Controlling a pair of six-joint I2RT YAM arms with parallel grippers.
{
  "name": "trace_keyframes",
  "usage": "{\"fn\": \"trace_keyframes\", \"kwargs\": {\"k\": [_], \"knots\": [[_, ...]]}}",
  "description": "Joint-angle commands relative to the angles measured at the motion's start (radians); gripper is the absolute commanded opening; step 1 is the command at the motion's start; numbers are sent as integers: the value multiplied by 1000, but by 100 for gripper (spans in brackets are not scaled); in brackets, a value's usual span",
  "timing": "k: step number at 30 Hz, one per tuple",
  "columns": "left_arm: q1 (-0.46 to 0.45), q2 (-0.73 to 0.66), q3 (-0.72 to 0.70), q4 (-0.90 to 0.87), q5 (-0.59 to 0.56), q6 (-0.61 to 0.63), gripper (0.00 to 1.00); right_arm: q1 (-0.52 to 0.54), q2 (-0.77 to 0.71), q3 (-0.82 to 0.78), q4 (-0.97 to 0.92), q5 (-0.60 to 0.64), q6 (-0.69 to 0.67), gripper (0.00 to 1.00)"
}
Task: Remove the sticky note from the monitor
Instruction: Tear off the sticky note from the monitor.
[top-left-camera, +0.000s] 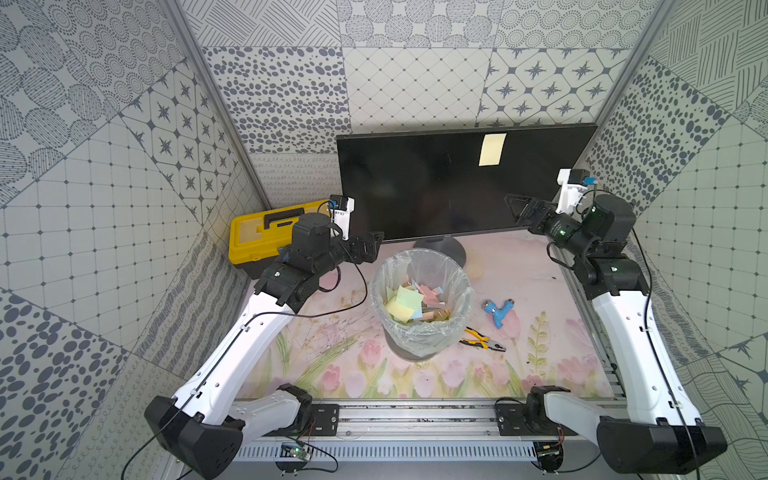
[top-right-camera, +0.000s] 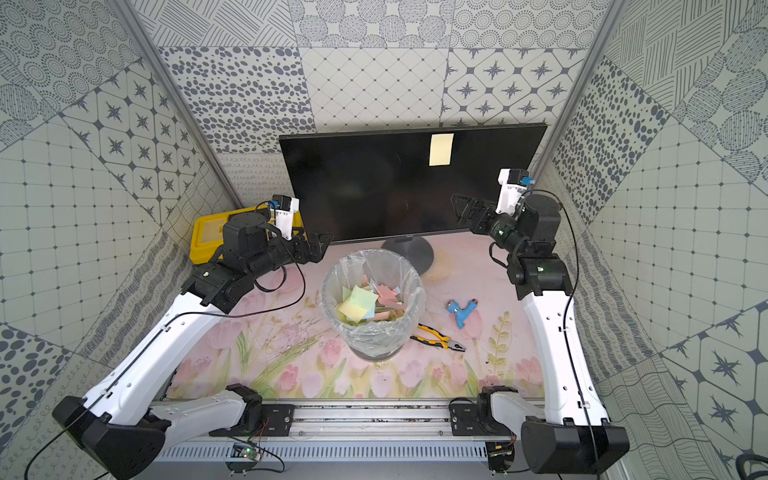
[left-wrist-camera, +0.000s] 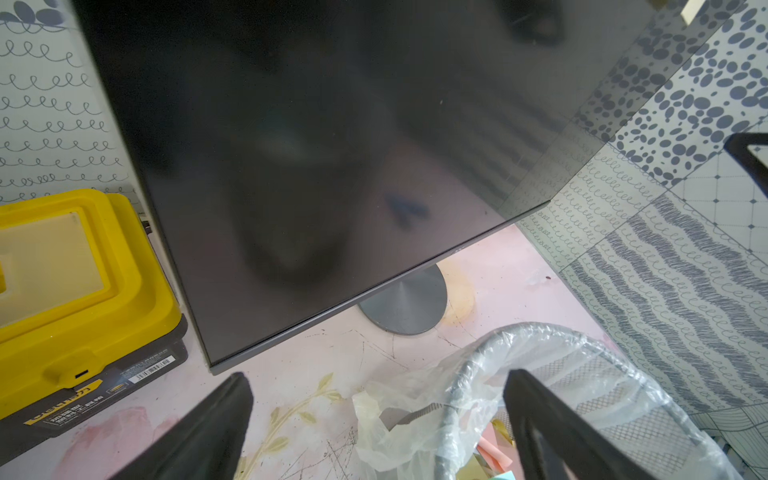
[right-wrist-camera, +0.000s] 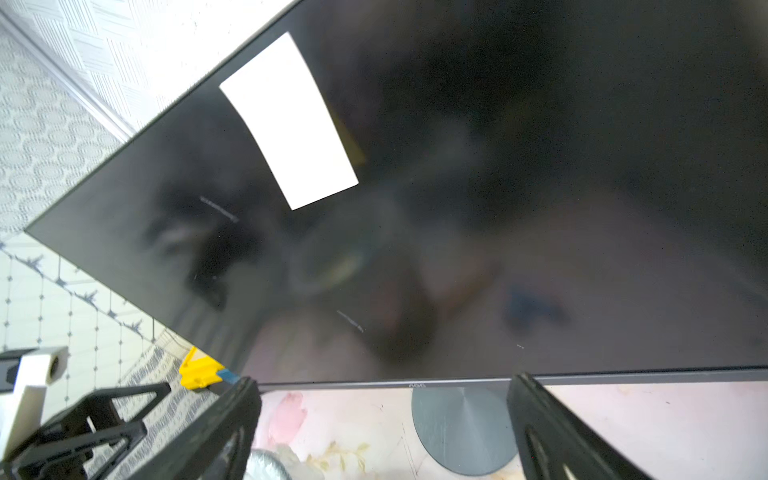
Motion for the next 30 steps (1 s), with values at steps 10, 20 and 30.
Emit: {"fn": "trace_keyframes", "kwargs": {"k": [10,20,30], "knots": [[4,43,1,44,18,-74,99,-165,3,-183,364,-236,399,97],[5,58,-7,54,42,-94,99,-87,182,-38,548,-347,570,97],[5,41,-28,66,46,-108,99,-15,356,139,638,-351,640,95]]}}
